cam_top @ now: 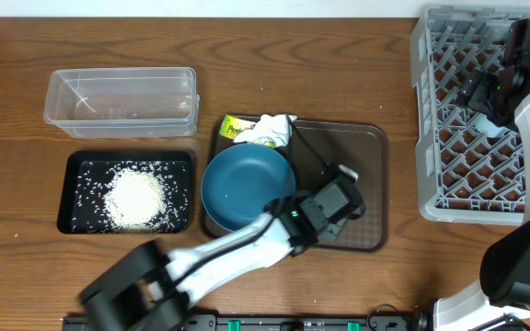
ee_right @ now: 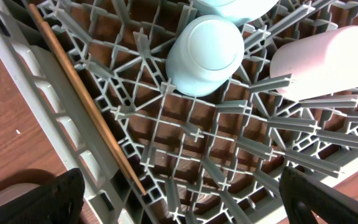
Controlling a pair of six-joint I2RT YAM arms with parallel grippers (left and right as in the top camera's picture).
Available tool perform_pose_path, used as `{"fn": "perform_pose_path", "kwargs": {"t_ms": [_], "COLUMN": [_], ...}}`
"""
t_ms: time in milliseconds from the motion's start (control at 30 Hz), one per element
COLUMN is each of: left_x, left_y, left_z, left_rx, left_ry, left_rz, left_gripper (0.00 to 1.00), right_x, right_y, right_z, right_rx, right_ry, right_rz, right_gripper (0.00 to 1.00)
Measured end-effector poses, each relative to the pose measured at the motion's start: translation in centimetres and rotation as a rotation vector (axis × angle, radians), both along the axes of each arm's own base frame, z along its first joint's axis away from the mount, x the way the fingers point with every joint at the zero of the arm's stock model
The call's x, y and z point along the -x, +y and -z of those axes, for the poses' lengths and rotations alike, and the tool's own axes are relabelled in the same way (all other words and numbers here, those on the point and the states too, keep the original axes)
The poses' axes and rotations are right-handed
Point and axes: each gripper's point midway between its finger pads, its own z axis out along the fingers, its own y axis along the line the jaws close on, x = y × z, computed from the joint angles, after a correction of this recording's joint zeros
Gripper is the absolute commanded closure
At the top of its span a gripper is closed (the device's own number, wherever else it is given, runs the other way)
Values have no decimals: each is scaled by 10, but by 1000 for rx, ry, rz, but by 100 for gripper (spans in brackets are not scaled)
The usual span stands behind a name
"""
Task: Sort waste into correct bins and load items into the dishwasher rack
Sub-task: 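Carry the carrot left and drop it onto the black rice tray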
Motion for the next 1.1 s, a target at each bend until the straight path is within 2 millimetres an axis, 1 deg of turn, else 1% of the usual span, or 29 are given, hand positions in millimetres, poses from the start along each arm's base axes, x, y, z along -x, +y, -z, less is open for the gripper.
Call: {"fn": "perform_pose_path", "kwargs": {"t_ms": [67, 133, 200, 267, 333, 400, 433, 500, 533, 633, 667, 700, 767, 867, 933, 1000, 1100], "left_x": [-2, -2, -5, -10, -19, -31, -36, -45, -49, -53, -54, -54, -54, -51, -47, -40, -30], "left_y": [-1, 4, 15, 34, 60, 94, 111, 152, 169, 233, 250, 270, 303, 342, 360, 377, 393], "left_z": [-31, -54, -71, -81, -88, -94, -95, -96, -97, -94, -94, -93, -90, -85, -79, -68, -46], "left_rx": [64, 103, 116, 104, 82, 57, 43, 12, 6, -26, -31, -36, -41, -26, -13, -10, -22], "left_ry": [-43, -73, -96, -107, -111, -107, -100, -83, -73, -24, -11, 0, 22, 45, 61, 93, 155], "left_rz": [-3, -12, -36, -79, -147, -244, -294, -422, -478, -692, -756, -833, -961, -1136, -1227, -1324, -1429], "left_gripper": [81, 81, 81, 81, 81, 81, 81, 81, 81, 81, 86, 87, 87, 87, 87, 87, 87], "right_x": [0, 0, 0, 0, 0, 0, 0, 0, 0, 0, 0, 0, 0, 0, 0, 0, 0], "right_y": [0, 0, 0, 0, 0, 0, 0, 0, 0, 0, 0, 0, 0, 0, 0, 0, 0], "right_z": [0, 0, 0, 0, 0, 0, 0, 0, 0, 0, 0, 0, 0, 0, 0, 0, 0], "right_rx": [0, 0, 0, 0, 0, 0, 0, 0, 0, 0, 0, 0, 0, 0, 0, 0, 0], "right_ry": [0, 0, 0, 0, 0, 0, 0, 0, 1, 1, 0, 0, 1, 1, 0, 1, 1], "right_rz": [0, 0, 0, 0, 0, 0, 0, 0, 0, 0, 0, 0, 0, 0, 0, 0, 0], "right_gripper": [1, 1, 1, 1, 1, 1, 1, 1, 1, 1, 1, 1, 1, 1, 1, 1, 1]}}
